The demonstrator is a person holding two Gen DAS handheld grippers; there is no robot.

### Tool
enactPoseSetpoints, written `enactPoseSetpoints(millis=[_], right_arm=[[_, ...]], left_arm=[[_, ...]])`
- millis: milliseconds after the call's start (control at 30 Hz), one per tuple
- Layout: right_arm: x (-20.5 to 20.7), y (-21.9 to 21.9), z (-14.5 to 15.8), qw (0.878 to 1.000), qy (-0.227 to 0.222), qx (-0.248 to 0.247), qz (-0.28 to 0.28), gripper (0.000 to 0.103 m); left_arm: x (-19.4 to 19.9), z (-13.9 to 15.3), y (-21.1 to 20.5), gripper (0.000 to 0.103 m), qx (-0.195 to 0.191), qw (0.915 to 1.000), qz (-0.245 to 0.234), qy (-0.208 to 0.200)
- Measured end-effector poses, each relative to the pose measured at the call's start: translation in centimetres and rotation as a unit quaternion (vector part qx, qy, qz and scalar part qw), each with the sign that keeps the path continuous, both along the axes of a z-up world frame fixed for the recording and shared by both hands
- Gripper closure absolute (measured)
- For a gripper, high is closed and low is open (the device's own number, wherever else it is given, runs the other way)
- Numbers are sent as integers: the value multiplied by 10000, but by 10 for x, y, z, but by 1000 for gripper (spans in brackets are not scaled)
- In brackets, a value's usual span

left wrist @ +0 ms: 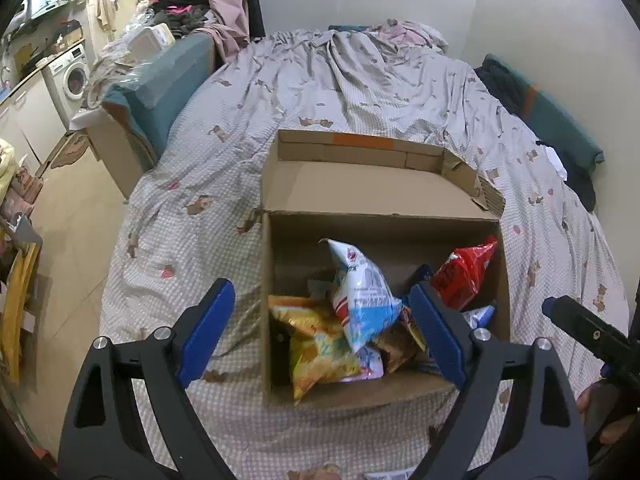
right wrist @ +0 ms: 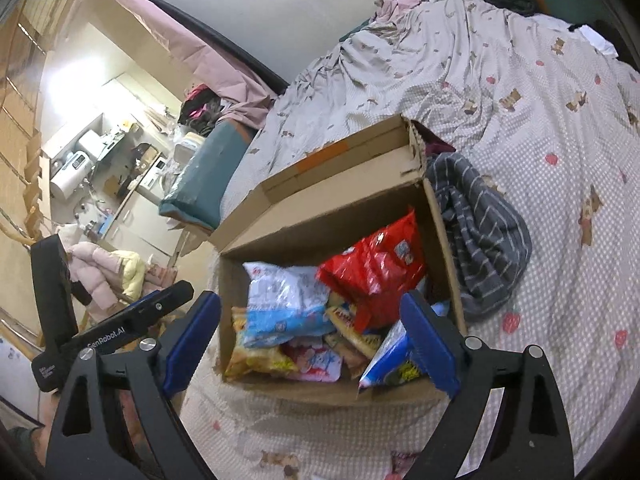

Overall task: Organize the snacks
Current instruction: 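Open both grippers to drop the bags into the box, then lower both grippers toward the packets left on the bedspread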

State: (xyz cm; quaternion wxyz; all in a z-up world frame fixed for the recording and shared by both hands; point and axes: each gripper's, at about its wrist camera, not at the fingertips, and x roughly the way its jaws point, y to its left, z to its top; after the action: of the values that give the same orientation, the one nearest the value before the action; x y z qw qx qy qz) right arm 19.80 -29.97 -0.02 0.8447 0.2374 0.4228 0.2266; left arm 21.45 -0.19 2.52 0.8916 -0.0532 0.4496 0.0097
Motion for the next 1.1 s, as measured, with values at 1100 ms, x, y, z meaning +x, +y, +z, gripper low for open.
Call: enactPoseSetpoints(millis=[1100], right_arm=[[-107,-57,-39,9918,1032,-184,-729,10]], left_arm=[[-143,-154,-79,16,-1240,9588,-18,2555]])
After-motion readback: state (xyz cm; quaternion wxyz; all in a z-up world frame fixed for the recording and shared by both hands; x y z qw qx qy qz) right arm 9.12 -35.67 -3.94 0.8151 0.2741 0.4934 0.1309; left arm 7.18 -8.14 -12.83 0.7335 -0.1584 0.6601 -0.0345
